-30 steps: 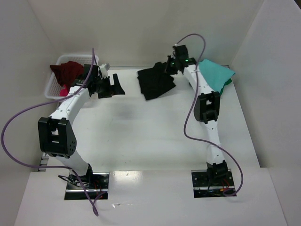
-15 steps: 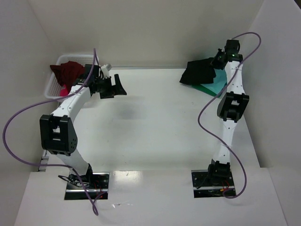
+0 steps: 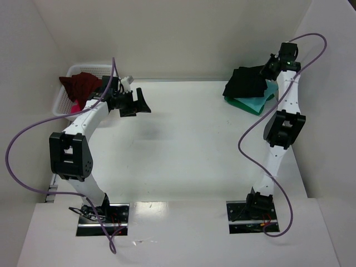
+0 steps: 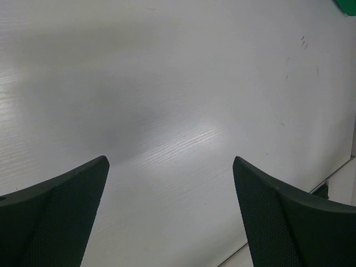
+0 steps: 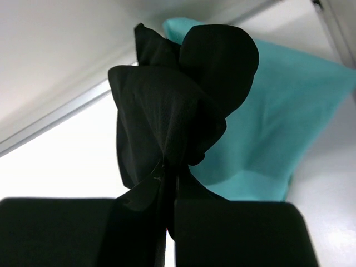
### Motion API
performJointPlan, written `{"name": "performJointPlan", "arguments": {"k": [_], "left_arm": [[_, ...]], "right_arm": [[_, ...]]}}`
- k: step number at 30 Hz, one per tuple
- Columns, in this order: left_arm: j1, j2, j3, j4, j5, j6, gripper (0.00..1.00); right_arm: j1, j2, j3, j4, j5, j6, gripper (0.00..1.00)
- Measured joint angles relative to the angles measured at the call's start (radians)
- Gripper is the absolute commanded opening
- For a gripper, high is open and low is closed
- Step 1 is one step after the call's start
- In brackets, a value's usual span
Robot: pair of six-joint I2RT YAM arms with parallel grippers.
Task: Fold and stack the t-shirts
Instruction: Put the neatly folded tshirt into the corner of the board with the right arm
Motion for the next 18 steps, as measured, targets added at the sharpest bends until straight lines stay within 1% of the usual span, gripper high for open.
{"name": "performJointPlan", "arguments": {"k": [5,10,11,13,14,15,16,18], "left_arm": [[0.000,0.003,0.000,0.001,0.001,0.000,1.00],[0.000,0.009,0.000,0.003,0.002,0.000,1.00],[0.000,0.009,0.000,0.003,0.002,0.000,1.00],[0.000,0.009,0.000,0.005,0.004,0.000,1.00],[0.000,0.009,0.000,0.005,0.005,0.000,1.00],[0.000,0.009,0.000,0.006,0.005,0.000,1.00],[0.000,0.009,0.000,0.006,0.005,0.000,1.00],[0.000,0.009,0.000,0.007,0.005,0.000,1.00]], "right_arm": [[-0.023,-0.090,-0.179,0.048,0.044,0.001,0.00],[-0.050,-0.118,-0.290,0.085,0.070,0.007,0.00],[-0.054,-0.121,-0.309,0.095,0.077,0.008,0.01],[-0.059,-0.124,-0.344,0.108,0.092,0.008,0.07],[-0.061,-0.124,-0.356,0.112,0.098,0.008,0.13],[-0.062,-0.124,-0.364,0.115,0.103,0.007,0.23],[-0.063,-0.124,-0.371,0.118,0.109,0.007,0.39],[-0.063,-0.131,-0.385,0.125,0.119,0.007,0.68]]}}
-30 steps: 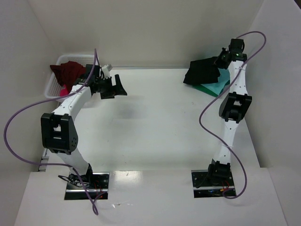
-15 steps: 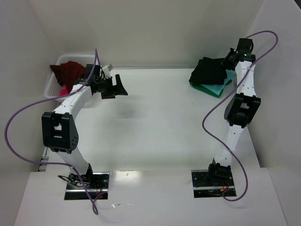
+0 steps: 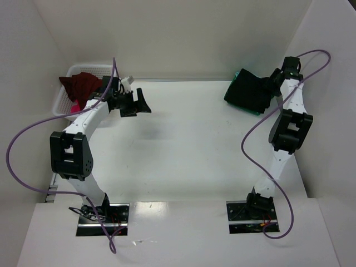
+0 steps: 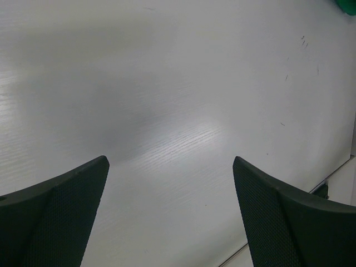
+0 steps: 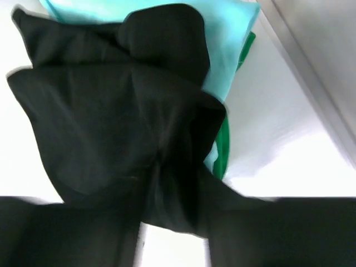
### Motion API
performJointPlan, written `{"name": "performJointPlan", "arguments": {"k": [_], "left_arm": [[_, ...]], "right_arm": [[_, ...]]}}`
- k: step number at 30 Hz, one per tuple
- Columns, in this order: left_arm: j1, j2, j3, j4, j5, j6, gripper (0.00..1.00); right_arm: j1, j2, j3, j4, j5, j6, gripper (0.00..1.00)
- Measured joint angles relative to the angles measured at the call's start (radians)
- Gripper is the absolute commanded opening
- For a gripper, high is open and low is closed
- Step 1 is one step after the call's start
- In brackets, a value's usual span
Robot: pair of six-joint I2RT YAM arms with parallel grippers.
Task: Fold and stack the t-shirts
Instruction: Put the neatly folded tshirt into the corner of the board with the right arm
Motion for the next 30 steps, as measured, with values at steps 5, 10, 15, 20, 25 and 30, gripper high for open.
{"name": "performJointPlan", "arguments": {"k": [5,10,15,20,25,30], "left_arm": [[0.000,0.000,0.000,0.000,0.001,0.000,1.00],[0.003,0.000,0.000,0.000,0.003,0.002,1.00],[0.007,-0.031,0.000,-0.004,-0.005,0.002,1.00],[0.008,-0.148,-0.008,-0.008,-0.061,0.003,1.00],[0.008,-0.269,-0.008,-0.011,-0.137,0.029,1.00],[0.007,-0.288,-0.009,-0.032,-0.182,0.052,1.00]], "right_arm": [[0.000,-0.094,-0.142,0.078,0.002,0.001,1.00],[0.015,-0.265,-0.320,0.140,0.013,0.004,1.00],[0.093,-0.494,-0.497,0.219,0.053,0.011,1.00],[0.174,-0.756,-0.672,0.270,0.067,0.037,1.00],[0.182,-0.911,-0.745,0.285,0.067,0.055,1.00],[0.182,-1.006,-0.850,0.281,0.038,0.068,1.00]]}}
